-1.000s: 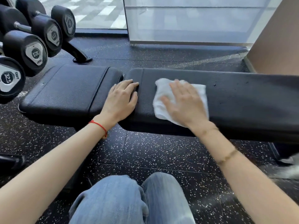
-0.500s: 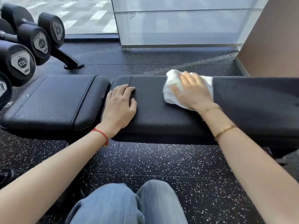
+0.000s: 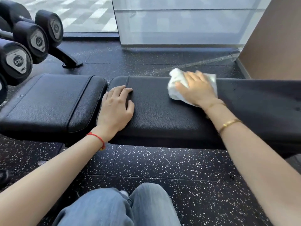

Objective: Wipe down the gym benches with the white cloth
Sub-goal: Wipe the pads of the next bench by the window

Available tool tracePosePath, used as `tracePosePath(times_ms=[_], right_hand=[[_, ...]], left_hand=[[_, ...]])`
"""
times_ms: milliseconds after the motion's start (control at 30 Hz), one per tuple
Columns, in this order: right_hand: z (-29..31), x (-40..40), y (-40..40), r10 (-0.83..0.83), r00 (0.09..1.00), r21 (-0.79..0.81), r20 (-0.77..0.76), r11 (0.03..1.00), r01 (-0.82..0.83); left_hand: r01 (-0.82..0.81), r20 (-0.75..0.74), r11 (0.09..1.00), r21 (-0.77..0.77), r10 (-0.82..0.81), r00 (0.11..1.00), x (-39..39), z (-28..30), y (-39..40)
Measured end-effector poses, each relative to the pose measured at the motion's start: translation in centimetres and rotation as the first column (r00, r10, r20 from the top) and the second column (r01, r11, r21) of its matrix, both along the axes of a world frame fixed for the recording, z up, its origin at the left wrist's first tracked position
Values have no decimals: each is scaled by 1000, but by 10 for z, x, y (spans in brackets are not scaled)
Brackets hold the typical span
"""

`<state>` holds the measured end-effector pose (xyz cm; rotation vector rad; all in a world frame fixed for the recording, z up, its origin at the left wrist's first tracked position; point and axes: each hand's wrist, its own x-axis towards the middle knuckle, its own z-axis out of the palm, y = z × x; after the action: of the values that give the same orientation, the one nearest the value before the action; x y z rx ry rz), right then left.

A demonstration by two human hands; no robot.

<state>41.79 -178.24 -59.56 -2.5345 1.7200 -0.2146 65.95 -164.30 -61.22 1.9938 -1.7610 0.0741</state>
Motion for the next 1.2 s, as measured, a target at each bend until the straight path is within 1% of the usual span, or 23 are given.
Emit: tracePosePath(times_ms=[67, 133, 200, 267, 300, 400, 467, 500, 567, 633, 700, 767, 833, 933, 1000, 1067, 1100, 1200], right_hand=[[2, 34, 8, 98, 995, -10, -23, 995, -98], [2, 49, 32, 221, 975, 4, -3, 975, -221], [-2, 35, 62, 344, 939, 9, 29, 939, -344], [-5, 3, 80, 392, 919, -18, 49, 920, -392], [-5, -15, 80, 379, 924, -20, 59, 926, -378], [-1, -63, 63, 245, 968, -13, 49, 969, -245], [-1, -73, 63, 205, 979, -31, 22, 978, -204], [-1, -71, 71, 219, 975, -51, 22, 975, -218], [-6, -59, 95, 312, 950, -135, 4, 941, -309], [-16, -41, 121, 398, 915, -252, -69, 880, -402], [-25, -16, 138, 430, 891, -322, -146, 831, -454], [-33, 7, 146, 416, 893, -366, -174, 814, -451], [-37, 13, 146, 397, 899, -416, -185, 797, -437], [-52, -24, 145, 403, 899, -516, -171, 740, -431], [-62, -59, 146, 370, 915, -583, -162, 712, -391], [-65, -74, 146, 324, 935, -610, -145, 714, -343], [-64, -69, 145, 303, 944, -618, -133, 719, -318], [-60, -22, 151, 309, 945, -586, -108, 748, -311]], left_hand=[[5, -12, 1000, -6, -6, 1000, 1, 0, 0], [12, -24, 1000, -13, -13, 1000, 2, 0, 1], [14, -35, 1000, -21, -15, 999, 3, -1, 1], [12, -31, 1000, -22, -13, 999, 4, -2, 1], [9, -27, 1000, -24, -10, 1000, 4, -2, 1], [7, -25, 999, -32, -7, 1000, 4, -2, 0], [4, -25, 999, -36, -5, 1000, 4, -2, 1], [1, -24, 999, -37, -2, 1000, 4, -2, 1], [-3, -20, 999, -34, 2, 1000, 2, -2, 1], [-11, -16, 999, -31, 10, 1000, 1, -2, 1], [-16, -15, 1000, -25, 16, 1000, 0, -1, 1], [-18, -24, 1000, -23, 17, 1000, 0, -1, 1], [-11, -35, 1000, -19, 11, 999, 1, -2, 1], [2, -23, 1000, -14, -2, 1000, 4, -4, 1], [1, -20, 1000, -16, -1, 1000, 4, -4, 1], [-3, -17, 1000, -20, 2, 1000, 3, -4, 0], [-1, -17, 1000, -21, 1, 1000, 3, -4, 0], [-5, -31, 1000, -29, 4, 1000, 2, -4, -1]])
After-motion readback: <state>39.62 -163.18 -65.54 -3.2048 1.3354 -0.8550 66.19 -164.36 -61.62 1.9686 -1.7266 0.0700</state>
